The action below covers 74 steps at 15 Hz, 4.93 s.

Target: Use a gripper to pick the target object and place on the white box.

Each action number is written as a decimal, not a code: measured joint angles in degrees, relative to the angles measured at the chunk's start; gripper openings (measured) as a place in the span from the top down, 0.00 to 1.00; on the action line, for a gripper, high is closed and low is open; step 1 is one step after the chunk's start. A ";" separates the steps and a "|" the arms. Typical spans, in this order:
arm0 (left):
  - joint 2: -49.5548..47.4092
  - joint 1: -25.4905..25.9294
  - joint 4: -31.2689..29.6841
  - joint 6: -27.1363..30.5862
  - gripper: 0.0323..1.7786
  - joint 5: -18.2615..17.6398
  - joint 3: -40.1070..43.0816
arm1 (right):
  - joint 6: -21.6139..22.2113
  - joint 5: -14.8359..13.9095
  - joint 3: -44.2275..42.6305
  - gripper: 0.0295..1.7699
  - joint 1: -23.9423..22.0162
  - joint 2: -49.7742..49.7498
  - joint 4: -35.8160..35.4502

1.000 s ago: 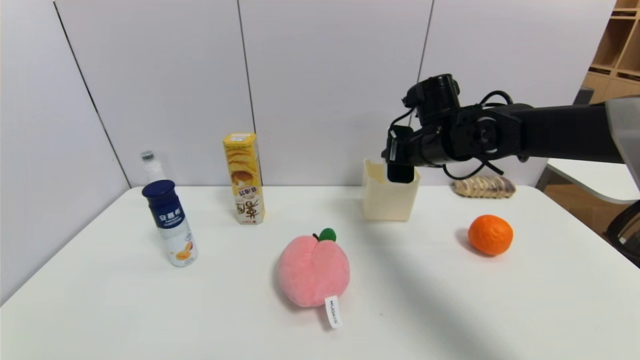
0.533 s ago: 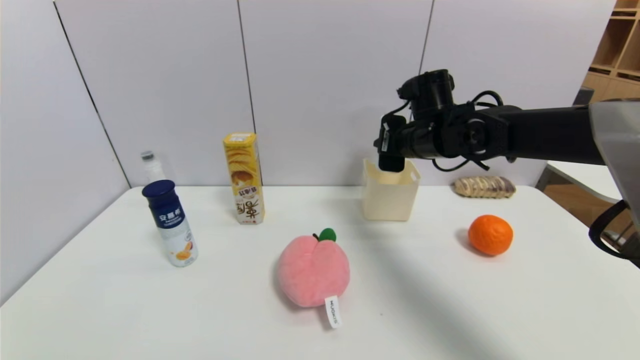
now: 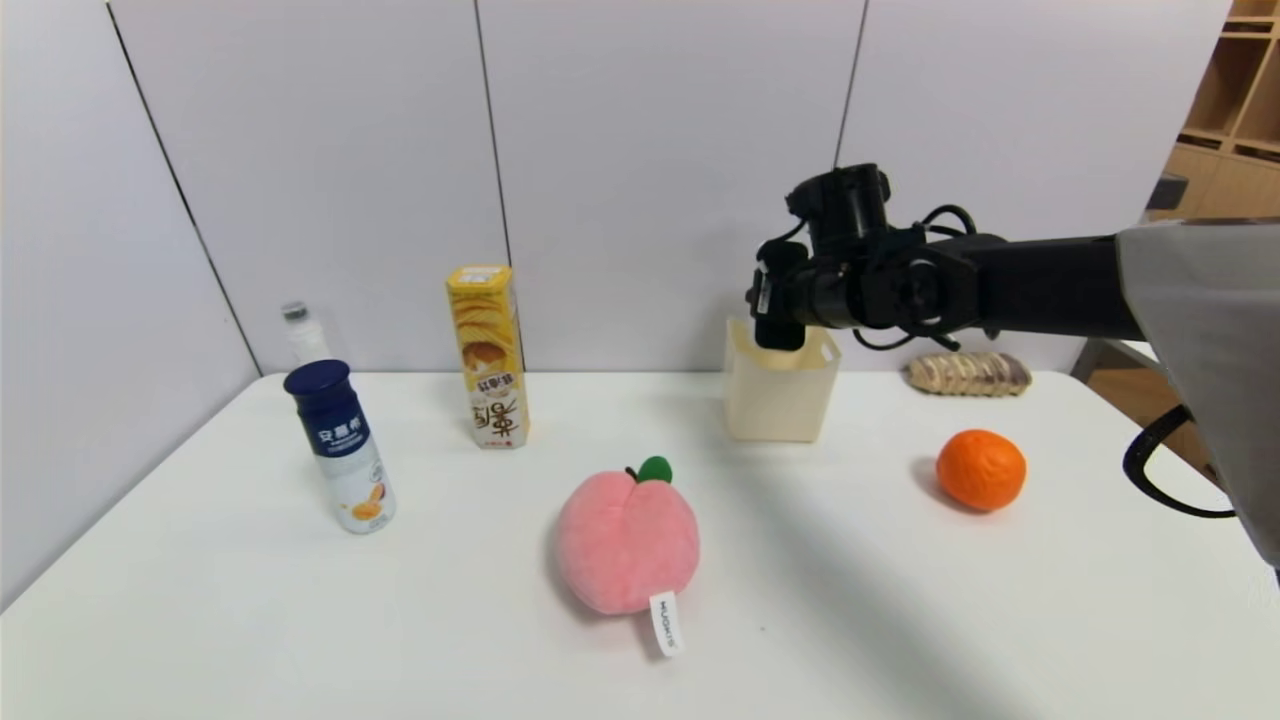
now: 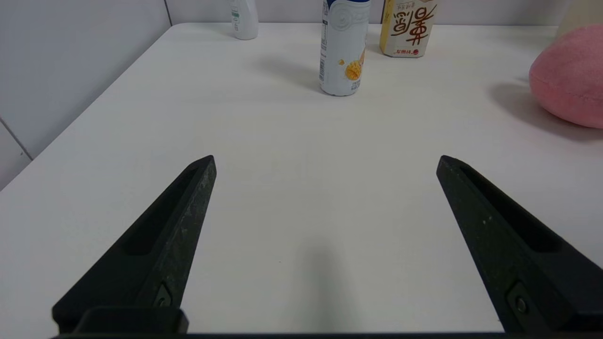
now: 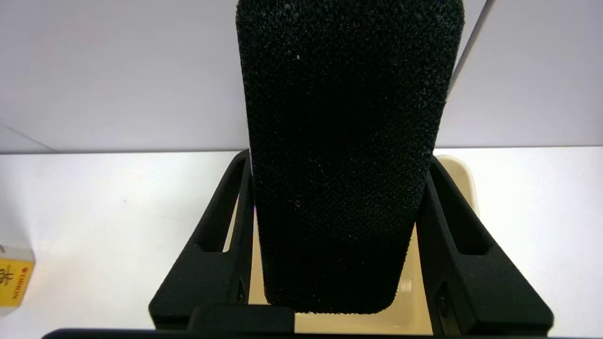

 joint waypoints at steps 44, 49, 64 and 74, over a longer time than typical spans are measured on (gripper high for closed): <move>0.00 -0.02 0.00 0.00 0.05 0.02 -0.02 | -10.14 0.90 62.29 0.04 -13.95 -75.61 10.67; 0.00 -0.02 0.00 0.00 0.05 0.00 0.00 | -18.24 1.29 76.79 0.04 -19.15 -96.31 10.39; 0.00 -0.02 -0.02 0.02 0.05 0.02 0.00 | -23.31 15.26 106.57 0.04 -23.08 -127.87 -8.79; 0.00 -0.02 0.00 0.00 0.05 0.02 0.00 | -22.89 16.06 106.77 0.04 -23.05 -128.28 -4.78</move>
